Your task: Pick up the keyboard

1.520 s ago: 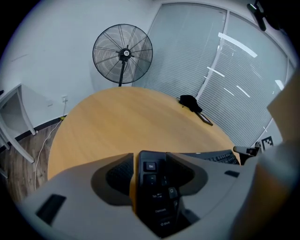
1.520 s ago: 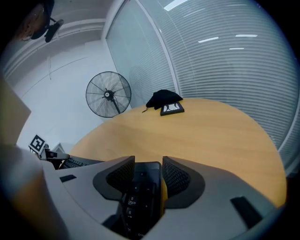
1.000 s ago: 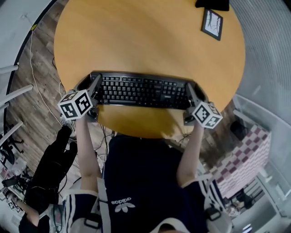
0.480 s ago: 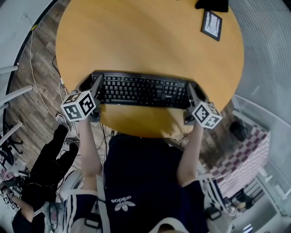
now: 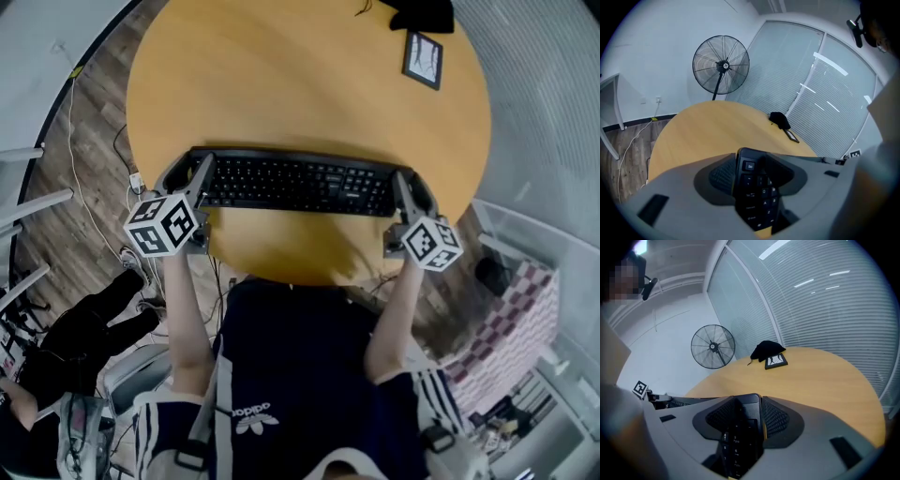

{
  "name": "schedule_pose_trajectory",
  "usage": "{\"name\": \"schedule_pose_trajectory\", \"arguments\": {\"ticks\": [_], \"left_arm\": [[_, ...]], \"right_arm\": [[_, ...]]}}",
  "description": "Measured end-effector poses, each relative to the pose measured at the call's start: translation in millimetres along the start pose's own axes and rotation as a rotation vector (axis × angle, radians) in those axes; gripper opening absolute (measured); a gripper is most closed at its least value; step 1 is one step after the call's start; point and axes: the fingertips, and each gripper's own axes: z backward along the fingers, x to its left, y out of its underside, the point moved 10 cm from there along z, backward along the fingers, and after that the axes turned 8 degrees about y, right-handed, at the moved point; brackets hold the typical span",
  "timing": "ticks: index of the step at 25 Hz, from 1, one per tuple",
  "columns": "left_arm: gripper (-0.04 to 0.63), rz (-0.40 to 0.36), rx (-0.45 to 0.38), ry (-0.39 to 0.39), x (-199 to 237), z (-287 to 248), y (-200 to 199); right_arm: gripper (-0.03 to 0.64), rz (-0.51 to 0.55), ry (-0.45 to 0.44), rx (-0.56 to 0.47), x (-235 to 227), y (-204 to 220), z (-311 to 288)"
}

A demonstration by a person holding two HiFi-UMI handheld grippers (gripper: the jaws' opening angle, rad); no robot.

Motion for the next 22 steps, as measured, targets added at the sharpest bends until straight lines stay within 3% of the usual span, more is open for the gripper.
{"name": "schedule_pose_trajectory", "arguments": {"ticks": [9,22], "left_arm": [[0.195,-0.082,-0.104,0.038,-28.0,28.8,-33.8],[0.195,-0.185,-0.331,0.077,-80.4,92.0,-74.2]], "right_arm": [[0.175,0.010,-0.036,-0.119,8.3,-31.1,28.9],[0.175,0.087,-0.105,-0.333,34.5,-104.1,90.7]]}}
